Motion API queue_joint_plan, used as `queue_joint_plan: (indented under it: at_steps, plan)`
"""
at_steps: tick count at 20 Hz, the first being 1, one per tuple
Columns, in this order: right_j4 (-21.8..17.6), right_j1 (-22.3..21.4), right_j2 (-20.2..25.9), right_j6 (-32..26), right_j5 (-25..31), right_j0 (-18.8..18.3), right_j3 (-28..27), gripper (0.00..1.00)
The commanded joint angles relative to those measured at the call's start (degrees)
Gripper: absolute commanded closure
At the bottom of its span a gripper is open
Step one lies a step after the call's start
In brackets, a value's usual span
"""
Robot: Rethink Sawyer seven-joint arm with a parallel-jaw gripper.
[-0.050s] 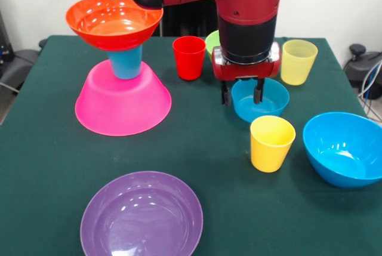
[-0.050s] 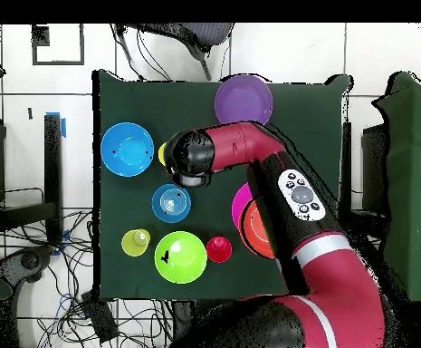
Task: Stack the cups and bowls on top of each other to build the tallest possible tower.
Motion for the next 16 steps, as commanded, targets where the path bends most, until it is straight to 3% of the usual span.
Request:
queue_joint_plan:
  at_steps: [1, 7, 16]
  plan:
    - [-1.8, 5.6, 0.1, -12.8, 7.4, 1.2, -3.7, 0.0]
    - [-1.6, 7.5, 0.3, -13.6, 9.4, 0.8, -3.8, 0.0]
    - [-3.0, 8.0, 0.1, -12.6, 8.1, 0.7, -2.8, 0.0]
